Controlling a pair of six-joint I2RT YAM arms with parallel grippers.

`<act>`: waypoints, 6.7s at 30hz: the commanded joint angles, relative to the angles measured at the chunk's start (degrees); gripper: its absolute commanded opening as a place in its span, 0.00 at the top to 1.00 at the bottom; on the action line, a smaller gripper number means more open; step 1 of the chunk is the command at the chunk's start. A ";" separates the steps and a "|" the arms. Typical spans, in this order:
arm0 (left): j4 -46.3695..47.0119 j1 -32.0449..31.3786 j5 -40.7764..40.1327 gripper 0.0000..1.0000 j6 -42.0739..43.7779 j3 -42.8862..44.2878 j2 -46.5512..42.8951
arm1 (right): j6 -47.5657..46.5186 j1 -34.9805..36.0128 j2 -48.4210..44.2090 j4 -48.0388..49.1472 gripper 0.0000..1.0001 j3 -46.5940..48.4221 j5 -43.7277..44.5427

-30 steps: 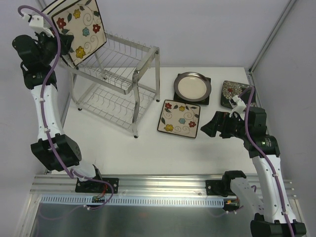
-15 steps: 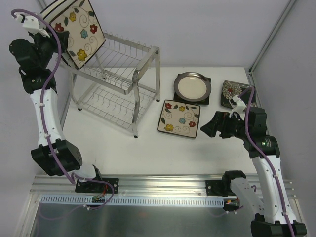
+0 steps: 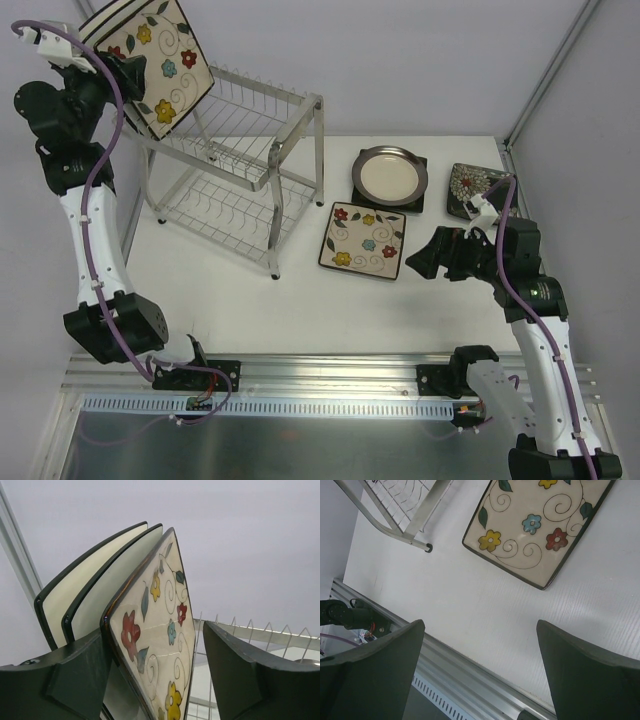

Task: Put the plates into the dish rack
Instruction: Insert the plate into the dish rack, then grab a plate with the right arm, then pass the plate from the right arm to the left

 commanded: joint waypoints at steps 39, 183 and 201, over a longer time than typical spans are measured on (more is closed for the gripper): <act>-14.61 -5.51 -17.85 0.01 -11.66 -19.54 -30.52 | 9.92 0.79 3.43 6.28 0.00 -2.92 4.40; -13.94 -62.04 -21.20 0.12 -32.14 -53.04 -39.50 | 34.10 -2.38 0.89 37.21 0.99 -3.01 -34.80; 0.48 -63.79 -12.68 0.43 -38.03 -50.75 -33.87 | 34.98 -1.32 -1.48 38.71 0.99 -1.08 -37.18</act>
